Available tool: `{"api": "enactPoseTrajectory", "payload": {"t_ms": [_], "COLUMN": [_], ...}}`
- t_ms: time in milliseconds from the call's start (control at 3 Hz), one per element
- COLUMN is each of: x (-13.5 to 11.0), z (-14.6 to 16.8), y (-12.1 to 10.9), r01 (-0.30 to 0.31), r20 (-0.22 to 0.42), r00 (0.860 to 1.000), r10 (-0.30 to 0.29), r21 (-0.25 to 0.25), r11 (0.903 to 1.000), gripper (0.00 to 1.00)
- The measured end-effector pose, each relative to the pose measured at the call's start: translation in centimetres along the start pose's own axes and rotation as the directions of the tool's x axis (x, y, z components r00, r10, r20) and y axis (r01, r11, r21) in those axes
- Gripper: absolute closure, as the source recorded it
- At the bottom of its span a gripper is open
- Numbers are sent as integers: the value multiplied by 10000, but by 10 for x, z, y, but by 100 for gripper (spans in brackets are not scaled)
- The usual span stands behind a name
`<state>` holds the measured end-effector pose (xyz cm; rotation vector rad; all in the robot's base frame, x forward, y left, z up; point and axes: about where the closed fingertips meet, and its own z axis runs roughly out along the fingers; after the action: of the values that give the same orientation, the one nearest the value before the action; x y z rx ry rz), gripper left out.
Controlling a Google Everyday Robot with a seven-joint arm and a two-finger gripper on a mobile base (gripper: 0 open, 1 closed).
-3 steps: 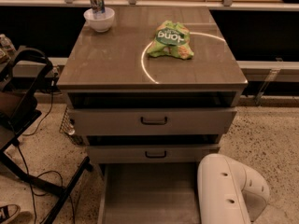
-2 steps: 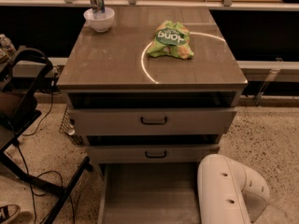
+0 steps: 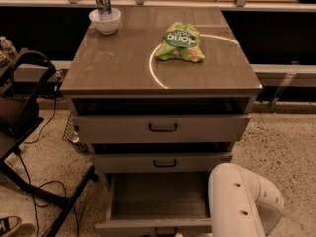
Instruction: Close bottom drawer
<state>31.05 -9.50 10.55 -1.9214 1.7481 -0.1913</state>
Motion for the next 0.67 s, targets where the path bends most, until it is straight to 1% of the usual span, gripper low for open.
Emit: {"api": "enactPoseTrajectory", "payload": {"t_ms": [333,667], "x": [0,-1], "z": [0,-1], "y": [4,8], "r01": [-24,-48], "r20": [9,18], "r00": [10000,10000], "r10": [24,48], "r21": [-57,-118], "r11": [10000,9999], "gripper": [17,41]}}
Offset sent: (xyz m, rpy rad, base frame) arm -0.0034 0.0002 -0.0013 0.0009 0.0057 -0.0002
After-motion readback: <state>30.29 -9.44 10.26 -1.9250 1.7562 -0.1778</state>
